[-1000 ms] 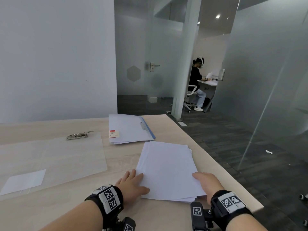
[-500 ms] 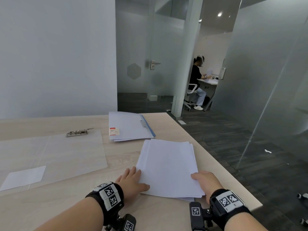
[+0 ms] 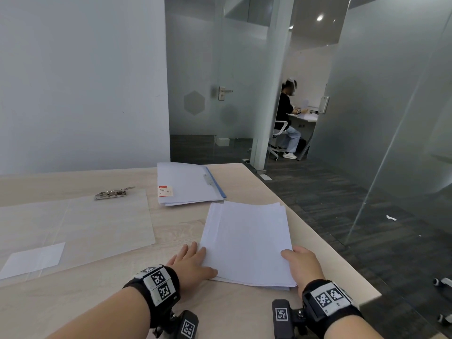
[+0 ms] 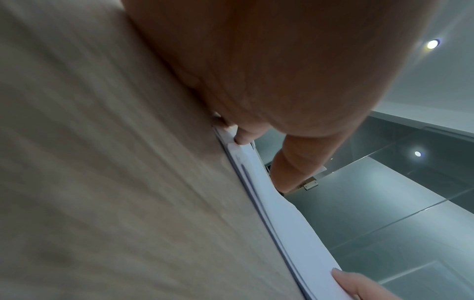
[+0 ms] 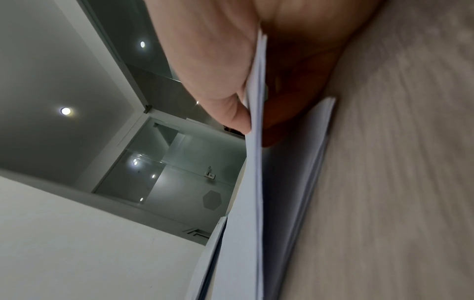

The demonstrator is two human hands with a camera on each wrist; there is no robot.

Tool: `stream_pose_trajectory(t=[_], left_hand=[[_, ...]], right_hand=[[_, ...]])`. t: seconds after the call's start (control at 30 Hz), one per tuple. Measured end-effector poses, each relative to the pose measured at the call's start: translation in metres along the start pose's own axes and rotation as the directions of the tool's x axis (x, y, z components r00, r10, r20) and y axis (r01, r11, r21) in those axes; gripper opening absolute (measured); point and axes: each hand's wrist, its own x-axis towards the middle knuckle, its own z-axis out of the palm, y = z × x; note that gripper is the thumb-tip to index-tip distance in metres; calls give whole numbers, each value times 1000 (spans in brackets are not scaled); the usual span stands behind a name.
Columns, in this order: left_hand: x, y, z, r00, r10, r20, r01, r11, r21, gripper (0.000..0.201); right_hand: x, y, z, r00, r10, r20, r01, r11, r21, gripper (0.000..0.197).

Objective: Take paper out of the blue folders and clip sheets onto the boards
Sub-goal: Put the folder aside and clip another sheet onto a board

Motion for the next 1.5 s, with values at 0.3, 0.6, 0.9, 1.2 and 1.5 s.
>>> stream_pose_trajectory(t=[0.3,0.6,0.9,1.2,1.5], left_hand=[[-2,1,1,1000,3,-10,-3,1000,3,89],[-1,4,1,999,-21,-39,19,999,-32,95],[-2,5,2,998,-35,-50,32,998,-60,94],[4,1,5,998,-25,-56,23,999,-37,95],[-3,4,-19,982,-51,-180,-73,781,-621,65]], right_hand=[[-2,-7,-9,996,65,68,-73,991,112,11],[-4,-3,-7,999,42,33,-47,985,169,16],[-8,-3,-7,1000,11,10,-13,975,220,17],[-7,-1,-10,1000,4,13,-8,963,268,14],[-29,-6,-21,994,-50,99,-1,888,460,16]])
